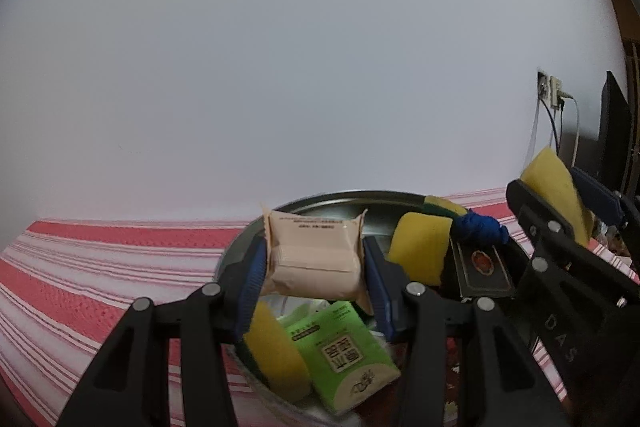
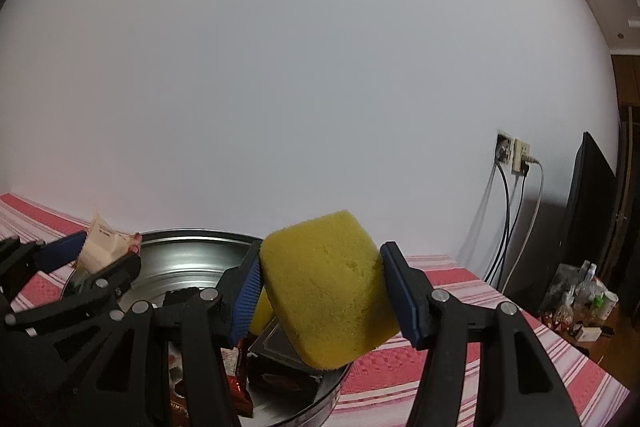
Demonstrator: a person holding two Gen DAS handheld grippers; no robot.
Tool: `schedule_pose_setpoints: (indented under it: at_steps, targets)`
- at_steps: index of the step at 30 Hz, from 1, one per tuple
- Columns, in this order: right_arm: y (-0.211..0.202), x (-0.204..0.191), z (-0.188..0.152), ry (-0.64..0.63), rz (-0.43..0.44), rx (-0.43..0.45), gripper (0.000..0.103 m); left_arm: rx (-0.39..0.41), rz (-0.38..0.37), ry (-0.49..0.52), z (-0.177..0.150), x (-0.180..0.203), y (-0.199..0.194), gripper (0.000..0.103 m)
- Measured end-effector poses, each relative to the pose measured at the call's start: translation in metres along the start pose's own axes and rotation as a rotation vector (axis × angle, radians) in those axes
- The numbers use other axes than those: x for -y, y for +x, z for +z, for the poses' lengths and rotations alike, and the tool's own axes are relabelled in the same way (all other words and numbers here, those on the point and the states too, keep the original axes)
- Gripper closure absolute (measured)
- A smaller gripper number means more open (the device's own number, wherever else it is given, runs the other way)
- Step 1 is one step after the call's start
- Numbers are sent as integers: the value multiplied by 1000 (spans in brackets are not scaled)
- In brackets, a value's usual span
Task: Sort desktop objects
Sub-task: 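Open both tools to drop the beige packet and sponge into the bowl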
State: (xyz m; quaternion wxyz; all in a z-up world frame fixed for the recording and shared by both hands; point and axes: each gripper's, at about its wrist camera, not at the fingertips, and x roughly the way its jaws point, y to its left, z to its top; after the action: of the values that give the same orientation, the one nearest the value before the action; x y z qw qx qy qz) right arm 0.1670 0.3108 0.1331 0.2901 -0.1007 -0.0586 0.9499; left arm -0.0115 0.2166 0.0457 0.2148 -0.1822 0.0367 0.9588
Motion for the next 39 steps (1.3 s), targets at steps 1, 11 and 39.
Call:
schedule_pose_setpoints:
  at_steps: [1,11,39]
  targets:
    - [2,0,0,1,1,-7,42,-15,-4,-6,0,2,3,56]
    - [21,10,3,-2,-8,-62,42,-67,-58,-1,-2,8,13,56]
    - [138,-43,43,-126,194,-463,12,-243,-68,-30,-5,9,39,28]
